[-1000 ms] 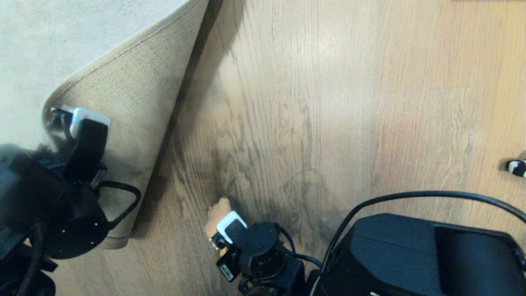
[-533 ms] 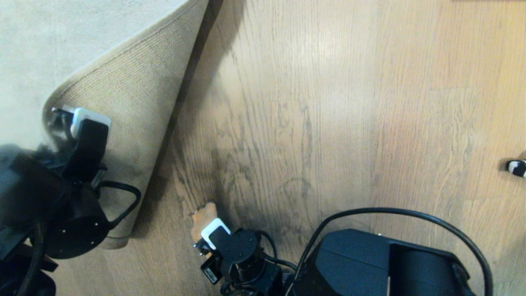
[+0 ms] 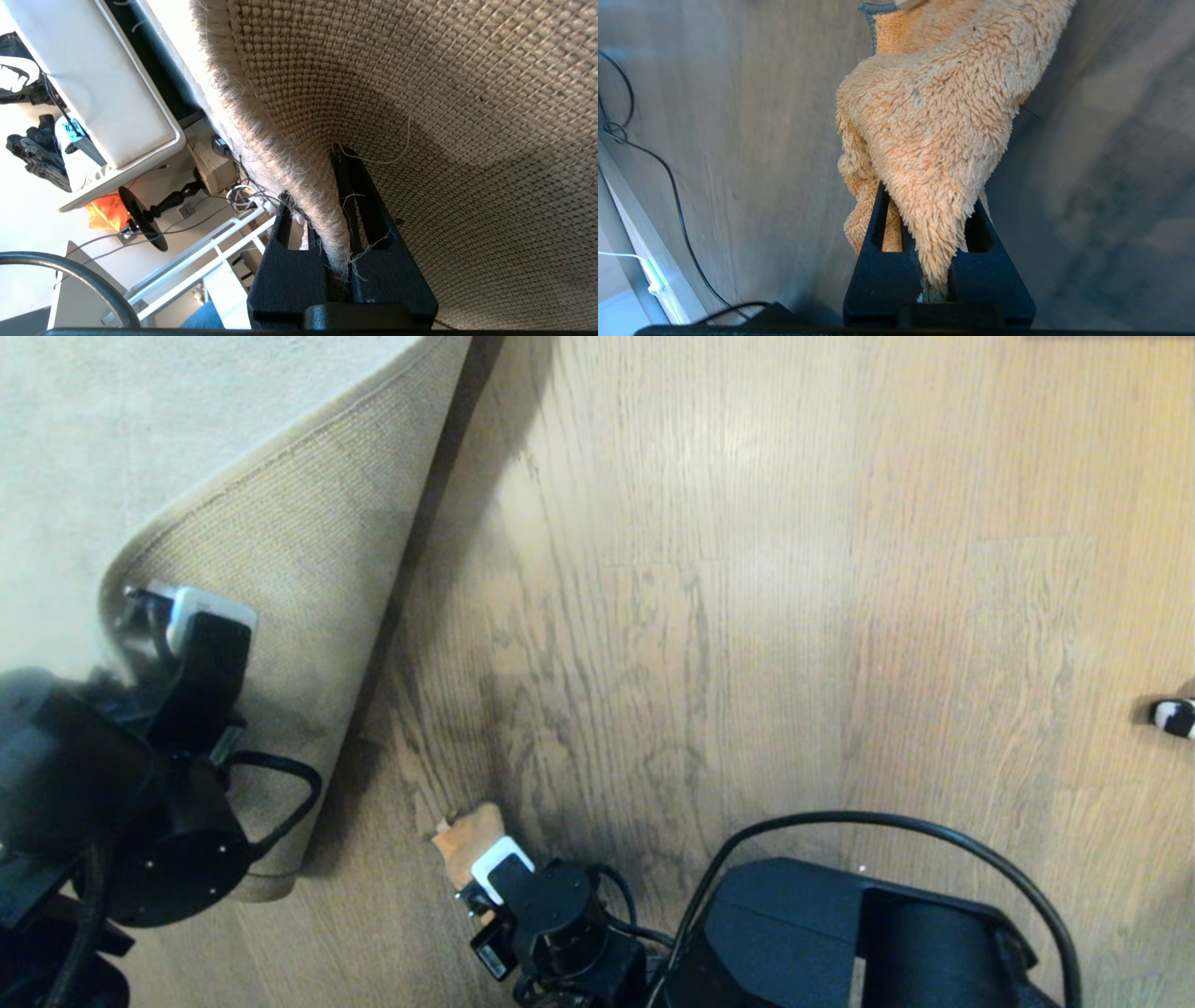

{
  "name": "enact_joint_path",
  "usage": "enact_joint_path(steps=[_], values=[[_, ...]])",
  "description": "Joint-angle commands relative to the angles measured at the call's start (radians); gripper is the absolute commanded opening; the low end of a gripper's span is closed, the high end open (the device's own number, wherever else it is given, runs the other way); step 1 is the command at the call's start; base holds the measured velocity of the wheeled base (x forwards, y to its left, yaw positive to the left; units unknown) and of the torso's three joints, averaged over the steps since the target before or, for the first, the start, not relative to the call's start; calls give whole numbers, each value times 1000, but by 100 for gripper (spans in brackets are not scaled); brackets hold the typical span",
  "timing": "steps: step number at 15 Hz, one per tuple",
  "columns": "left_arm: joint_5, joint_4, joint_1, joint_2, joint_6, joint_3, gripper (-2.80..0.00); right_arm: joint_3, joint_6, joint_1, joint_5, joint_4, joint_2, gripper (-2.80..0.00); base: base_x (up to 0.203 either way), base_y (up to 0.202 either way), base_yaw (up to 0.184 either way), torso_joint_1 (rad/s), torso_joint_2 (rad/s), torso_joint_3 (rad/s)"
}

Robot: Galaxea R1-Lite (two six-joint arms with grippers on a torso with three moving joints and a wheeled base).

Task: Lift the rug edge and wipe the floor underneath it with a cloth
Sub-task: Wipe the floor under the carpet with a rag

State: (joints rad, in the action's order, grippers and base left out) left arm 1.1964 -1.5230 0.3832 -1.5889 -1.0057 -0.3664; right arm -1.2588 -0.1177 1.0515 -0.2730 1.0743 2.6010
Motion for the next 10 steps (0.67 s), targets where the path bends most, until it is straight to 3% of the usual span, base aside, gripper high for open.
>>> enact_joint_path(steps=[1, 10], values=[[6, -46, 0, -3, -5, 4, -280, 44, -2, -28, -2, 7, -39, -280, 0, 0, 0, 0, 0, 0], [3, -46, 3, -11, -4, 6, -280, 209, -10, -203, -3, 5, -235, -280, 0, 0, 0, 0, 0, 0]])
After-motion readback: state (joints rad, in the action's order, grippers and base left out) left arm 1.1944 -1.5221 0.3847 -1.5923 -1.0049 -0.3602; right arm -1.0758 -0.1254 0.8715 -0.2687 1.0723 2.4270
